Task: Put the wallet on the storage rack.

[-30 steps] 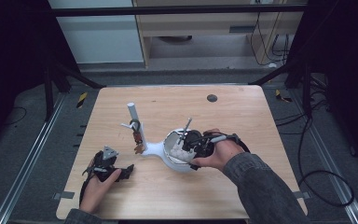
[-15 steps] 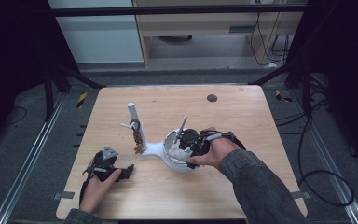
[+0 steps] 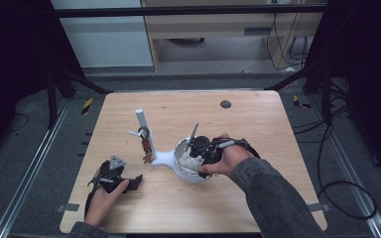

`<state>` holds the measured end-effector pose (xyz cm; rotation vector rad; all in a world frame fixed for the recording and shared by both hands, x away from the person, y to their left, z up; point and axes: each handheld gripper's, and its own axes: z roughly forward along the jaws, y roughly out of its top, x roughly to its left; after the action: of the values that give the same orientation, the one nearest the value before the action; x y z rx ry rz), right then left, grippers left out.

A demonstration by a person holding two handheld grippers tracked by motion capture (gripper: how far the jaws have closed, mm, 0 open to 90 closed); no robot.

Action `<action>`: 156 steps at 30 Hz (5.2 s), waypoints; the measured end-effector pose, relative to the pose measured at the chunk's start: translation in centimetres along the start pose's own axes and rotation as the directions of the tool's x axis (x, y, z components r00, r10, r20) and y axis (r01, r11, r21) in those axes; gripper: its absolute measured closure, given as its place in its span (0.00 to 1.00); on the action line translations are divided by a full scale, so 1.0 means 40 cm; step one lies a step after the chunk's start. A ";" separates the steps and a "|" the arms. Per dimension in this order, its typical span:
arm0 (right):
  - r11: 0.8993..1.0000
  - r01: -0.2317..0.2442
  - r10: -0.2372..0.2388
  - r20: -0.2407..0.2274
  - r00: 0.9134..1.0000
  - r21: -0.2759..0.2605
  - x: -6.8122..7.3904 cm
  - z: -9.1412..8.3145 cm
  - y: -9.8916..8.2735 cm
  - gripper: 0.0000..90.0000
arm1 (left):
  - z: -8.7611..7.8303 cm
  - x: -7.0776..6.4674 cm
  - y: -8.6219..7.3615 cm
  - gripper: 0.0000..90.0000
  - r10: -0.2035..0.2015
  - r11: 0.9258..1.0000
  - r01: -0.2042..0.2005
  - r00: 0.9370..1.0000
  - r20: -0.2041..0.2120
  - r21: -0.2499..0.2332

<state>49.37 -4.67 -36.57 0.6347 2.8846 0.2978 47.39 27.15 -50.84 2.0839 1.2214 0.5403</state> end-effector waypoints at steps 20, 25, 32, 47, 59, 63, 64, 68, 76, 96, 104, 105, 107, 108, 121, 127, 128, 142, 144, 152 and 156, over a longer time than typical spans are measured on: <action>0.999 -0.034 0.034 0.005 0.999 0.029 -0.028 0.022 0.032 0.35 | 0.000 0.000 0.000 0.01 0.000 1.000 0.000 1.000 0.001 0.000; 0.999 -0.040 0.040 0.011 0.999 0.032 -0.035 0.026 0.035 0.35 | 0.000 0.000 0.000 0.01 0.000 1.000 0.000 1.000 0.000 0.000; 0.998 -0.039 0.038 0.016 0.999 0.039 -0.037 0.034 0.045 0.35 | 0.000 0.000 0.000 0.01 0.000 1.000 0.000 1.000 0.001 0.000; 0.998 -0.049 0.048 0.018 0.999 0.027 -0.044 0.043 0.053 0.35 | 0.000 0.000 0.000 0.01 0.001 1.000 -0.001 1.000 0.003 -0.001; 0.998 -0.056 0.055 0.015 0.998 0.029 -0.046 0.053 0.053 0.35 | 0.000 0.000 0.000 0.01 0.001 1.000 -0.001 1.000 0.003 -0.001; 0.998 -0.059 0.059 0.011 0.998 0.024 -0.047 0.059 0.051 0.35 | 0.000 0.000 0.000 0.01 0.001 1.000 -0.001 1.000 0.003 -0.001; 0.998 -0.056 0.056 0.013 0.998 0.028 -0.048 0.061 0.051 0.35 | 0.000 0.000 0.000 0.01 0.001 1.000 -0.001 1.000 0.003 -0.001; 0.998 -0.055 0.054 0.018 0.998 0.029 -0.046 0.066 0.052 0.35 | 0.000 0.000 0.000 0.01 0.001 1.000 -0.001 1.000 0.003 -0.001; 0.996 -0.085 0.086 0.002 0.996 -0.026 -0.045 0.057 0.055 0.29 | 0.000 0.000 0.000 0.01 0.002 1.000 -0.002 1.000 0.004 -0.001; 0.993 -0.101 0.101 -0.015 0.995 -0.058 -0.044 0.041 0.045 0.30 | 0.001 -0.001 0.000 0.00 0.005 1.000 -0.005 1.000 0.004 0.000; 0.993 -0.105 0.104 -0.017 0.994 -0.061 -0.043 0.042 0.045 0.31 | 0.001 -0.001 0.000 0.00 0.005 1.000 -0.005 1.000 0.005 0.000; 0.993 -0.105 0.104 -0.017 0.994 -0.061 -0.043 0.042 0.045 0.31 | 0.001 -0.001 0.000 0.00 0.006 1.000 -0.006 1.000 0.005 0.000; 0.992 -0.106 0.105 -0.018 0.994 -0.064 -0.042 0.042 0.045 0.32 | 0.001 -0.001 0.000 0.00 0.004 1.000 -0.004 1.000 0.006 -0.002; 0.993 -0.104 0.103 -0.017 0.994 -0.063 -0.041 0.042 0.045 0.32 | 0.001 -0.002 0.000 0.00 0.003 1.000 -0.003 1.000 0.005 -0.003; 0.989 -0.103 0.103 -0.003 0.995 -0.102 -0.035 0.022 0.021 0.36 | 0.002 -0.002 0.000 0.00 0.004 1.000 -0.004 1.000 0.006 -0.004; 0.984 -0.114 0.115 0.001 0.993 -0.135 -0.032 0.007 -0.007 0.36 | 0.002 -0.002 0.000 0.00 0.004 1.000 -0.004 1.000 0.006 -0.004; 0.983 -0.117 0.118 0.000 0.993 -0.141 -0.033 0.005 -0.012 0.35 | 0.001 -0.002 0.000 0.00 0.005 1.000 -0.005 1.000 0.006 -0.003; 0.916 -0.209 0.246 0.069 0.967 -0.341 -0.045 -0.041 -0.108 0.08 | 0.001 -0.002 0.000 0.00 0.007 1.000 -0.007 1.000 0.008 -0.002; 0.908 -0.218 0.259 0.071 0.963 -0.357 -0.048 -0.047 -0.125 0.08 | 0.001 -0.002 0.000 0.00 0.007 1.000 -0.007 1.000 0.008 -0.002; 0.874 -0.253 0.305 0.062 0.950 -0.415 -0.066 -0.069 -0.190 0.05 | 0.000 -0.002 -0.001 0.00 0.009 1.000 -0.009 1.000 0.008 0.000; 0.861 -0.270 0.322 0.052 0.945 -0.431 -0.073 -0.077 -0.222 0.05 | 0.000 -0.002 -0.001 0.00 0.008 1.000 -0.008 1.000 0.010 0.000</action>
<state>47.84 -14.30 -35.30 0.9694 2.4755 0.8622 47.33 27.07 -50.87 2.0899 1.2073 0.5334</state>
